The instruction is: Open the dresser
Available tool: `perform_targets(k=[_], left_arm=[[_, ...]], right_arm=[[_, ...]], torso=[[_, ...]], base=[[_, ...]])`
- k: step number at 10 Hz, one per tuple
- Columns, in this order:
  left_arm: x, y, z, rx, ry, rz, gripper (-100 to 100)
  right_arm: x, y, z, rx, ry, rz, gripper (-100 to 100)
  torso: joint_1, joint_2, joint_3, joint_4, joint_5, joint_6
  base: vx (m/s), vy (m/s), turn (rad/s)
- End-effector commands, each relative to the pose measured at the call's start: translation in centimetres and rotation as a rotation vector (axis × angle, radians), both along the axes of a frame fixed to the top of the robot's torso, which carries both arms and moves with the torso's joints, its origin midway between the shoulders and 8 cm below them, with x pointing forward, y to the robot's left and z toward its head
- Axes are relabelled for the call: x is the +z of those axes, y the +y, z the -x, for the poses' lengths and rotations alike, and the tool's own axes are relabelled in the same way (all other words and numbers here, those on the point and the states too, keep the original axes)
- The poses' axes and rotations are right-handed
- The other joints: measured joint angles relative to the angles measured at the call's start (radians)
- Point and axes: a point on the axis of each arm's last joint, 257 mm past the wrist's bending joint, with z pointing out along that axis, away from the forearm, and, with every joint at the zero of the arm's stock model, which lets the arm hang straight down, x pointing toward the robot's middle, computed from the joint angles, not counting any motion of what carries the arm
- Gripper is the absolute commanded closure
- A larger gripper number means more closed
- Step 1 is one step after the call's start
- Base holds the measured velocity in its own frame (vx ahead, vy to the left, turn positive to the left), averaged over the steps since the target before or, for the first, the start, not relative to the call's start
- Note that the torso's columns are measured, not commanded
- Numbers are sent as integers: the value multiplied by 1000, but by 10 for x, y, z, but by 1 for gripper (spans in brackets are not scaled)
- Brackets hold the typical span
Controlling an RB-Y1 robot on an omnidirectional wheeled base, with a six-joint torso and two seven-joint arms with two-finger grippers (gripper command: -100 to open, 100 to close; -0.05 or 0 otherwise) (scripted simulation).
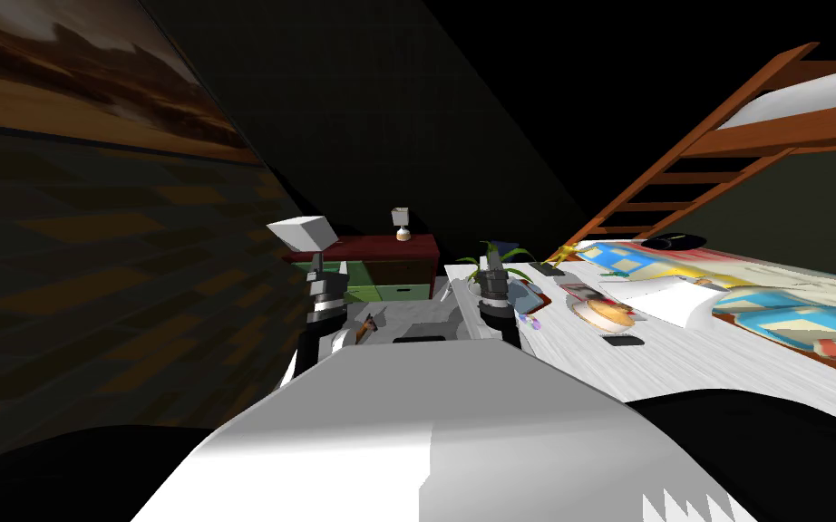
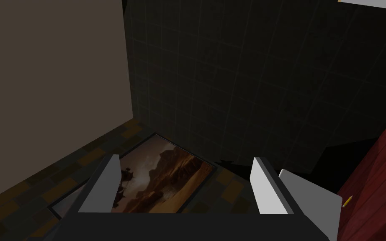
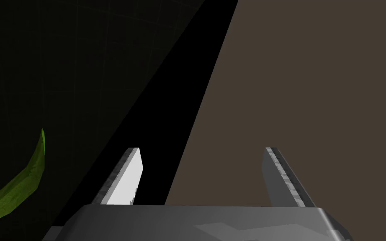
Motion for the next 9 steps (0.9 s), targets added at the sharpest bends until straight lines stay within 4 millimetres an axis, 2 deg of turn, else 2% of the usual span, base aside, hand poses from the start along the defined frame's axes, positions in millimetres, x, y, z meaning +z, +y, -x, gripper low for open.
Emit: perform_targets(k=[1,9], left_arm=[[0,0,0,0,0,0,0],[0,0,0,0,0,0,0]], right_arm=[[0,0,0,0,0,0,0],[0,0,0,0,0,0,0]], torso=[[0,40,-82,41,0,0],[0,618,-1234,617,0,0]], base=[[0,0,0],[0,0,0]])
